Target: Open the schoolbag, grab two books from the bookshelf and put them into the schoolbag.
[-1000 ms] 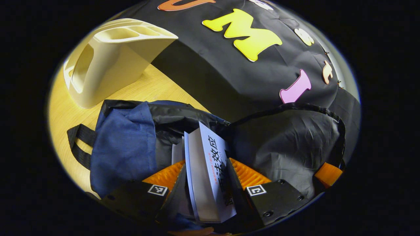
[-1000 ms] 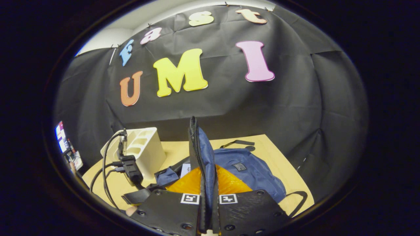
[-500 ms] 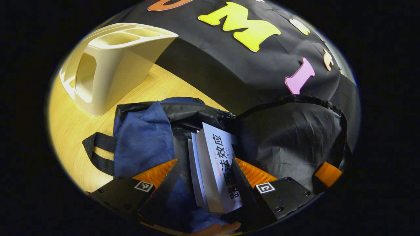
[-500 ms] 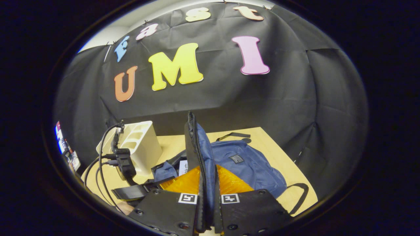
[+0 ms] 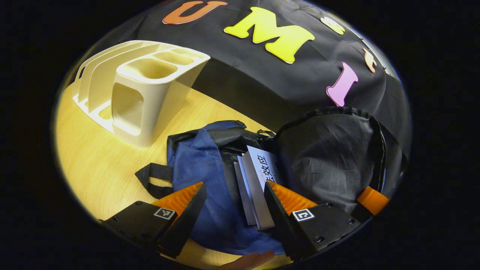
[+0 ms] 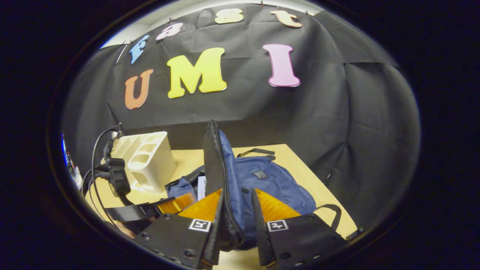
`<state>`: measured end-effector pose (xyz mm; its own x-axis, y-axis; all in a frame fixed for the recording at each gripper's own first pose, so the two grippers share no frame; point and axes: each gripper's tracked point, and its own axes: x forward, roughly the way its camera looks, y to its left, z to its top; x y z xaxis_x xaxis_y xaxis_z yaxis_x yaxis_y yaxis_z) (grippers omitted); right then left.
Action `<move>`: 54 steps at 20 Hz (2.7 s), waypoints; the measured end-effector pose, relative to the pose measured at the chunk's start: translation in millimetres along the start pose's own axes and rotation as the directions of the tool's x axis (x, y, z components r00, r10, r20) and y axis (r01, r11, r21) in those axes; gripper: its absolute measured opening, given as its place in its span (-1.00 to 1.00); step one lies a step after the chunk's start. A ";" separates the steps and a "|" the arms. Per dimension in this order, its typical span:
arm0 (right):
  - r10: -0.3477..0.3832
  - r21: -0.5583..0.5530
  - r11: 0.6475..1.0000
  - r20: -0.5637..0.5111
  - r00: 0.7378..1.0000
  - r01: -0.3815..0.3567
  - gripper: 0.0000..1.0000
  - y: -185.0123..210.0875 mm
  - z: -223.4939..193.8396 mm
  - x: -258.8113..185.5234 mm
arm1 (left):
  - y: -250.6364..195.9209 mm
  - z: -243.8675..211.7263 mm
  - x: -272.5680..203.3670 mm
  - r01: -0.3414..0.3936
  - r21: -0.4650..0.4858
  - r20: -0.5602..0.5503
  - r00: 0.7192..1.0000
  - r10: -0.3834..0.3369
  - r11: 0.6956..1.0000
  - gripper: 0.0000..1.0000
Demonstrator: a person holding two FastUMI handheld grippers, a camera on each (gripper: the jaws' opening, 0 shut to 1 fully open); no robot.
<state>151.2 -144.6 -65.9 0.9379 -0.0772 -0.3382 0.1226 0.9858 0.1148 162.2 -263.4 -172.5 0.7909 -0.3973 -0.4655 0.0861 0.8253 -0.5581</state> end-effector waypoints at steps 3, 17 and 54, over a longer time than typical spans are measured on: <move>0.007 0.018 1.000 0.000 1.000 -0.007 0.15 8.6 -4.0 -6.6 | 13.4 4.9 -18.2 -0.015 -0.008 0.009 1.000 0.015 1.000 0.94; -0.025 0.037 0.999 0.071 0.997 0.022 0.97 26.3 -13.8 -40.6 | 121.2 71.2 -157.6 -0.174 0.092 0.290 0.947 0.141 0.980 0.94; -0.007 -0.019 1.000 0.322 0.947 0.014 0.92 14.0 -28.9 -186.7 | 87.8 89.4 -297.5 -0.361 0.388 0.515 0.848 0.126 0.848 0.97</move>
<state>-31.6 -112.0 -28.1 0.9915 -0.1282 -0.0205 0.1296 0.9873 0.0921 -11.4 -36.9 -21.6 0.9934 -0.0269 -0.1115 0.0227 0.9990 -0.0383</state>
